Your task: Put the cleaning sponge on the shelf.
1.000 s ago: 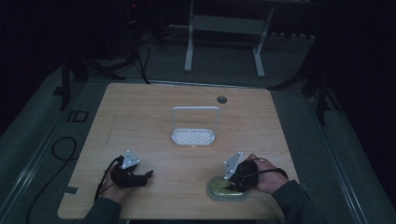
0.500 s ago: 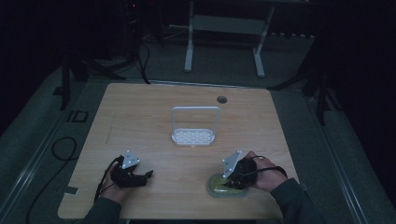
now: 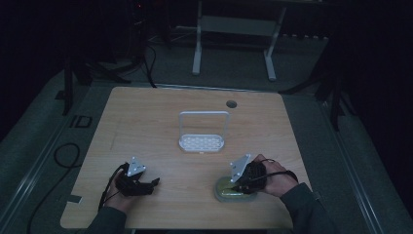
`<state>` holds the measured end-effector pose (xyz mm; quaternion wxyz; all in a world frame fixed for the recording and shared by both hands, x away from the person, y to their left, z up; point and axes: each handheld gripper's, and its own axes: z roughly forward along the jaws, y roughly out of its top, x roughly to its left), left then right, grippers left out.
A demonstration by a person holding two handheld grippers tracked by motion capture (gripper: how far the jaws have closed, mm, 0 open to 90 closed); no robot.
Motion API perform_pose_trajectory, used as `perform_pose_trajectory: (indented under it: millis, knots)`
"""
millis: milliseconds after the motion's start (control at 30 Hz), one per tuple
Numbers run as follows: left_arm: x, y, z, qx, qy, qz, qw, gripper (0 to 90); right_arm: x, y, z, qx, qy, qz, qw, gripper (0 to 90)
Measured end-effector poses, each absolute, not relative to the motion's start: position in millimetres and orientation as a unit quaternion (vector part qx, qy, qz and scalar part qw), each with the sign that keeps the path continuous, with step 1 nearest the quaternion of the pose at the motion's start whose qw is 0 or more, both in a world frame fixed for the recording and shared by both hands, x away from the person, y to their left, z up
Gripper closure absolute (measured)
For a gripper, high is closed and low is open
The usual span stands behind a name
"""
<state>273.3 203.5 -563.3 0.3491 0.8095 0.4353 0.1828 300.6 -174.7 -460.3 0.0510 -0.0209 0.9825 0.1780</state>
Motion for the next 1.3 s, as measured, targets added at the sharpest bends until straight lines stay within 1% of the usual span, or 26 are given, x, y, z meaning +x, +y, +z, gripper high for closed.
perform_pose_trajectory:
  millis: [867, 1300]
  knots:
    - [273.2, 203.5, -563.2, 0.810, 0.436, 0.182, 0.349, 22.6, 320.3, -156.0, -446.8, -0.018, 0.973, 0.214, 0.088, 70.9]
    - [273.2, 203.4, -563.3, 0.809, 0.436, 0.182, 0.350, 22.6, 332.8, -144.2, -446.6, -0.011, 0.968, 0.234, 0.092, 70.9]
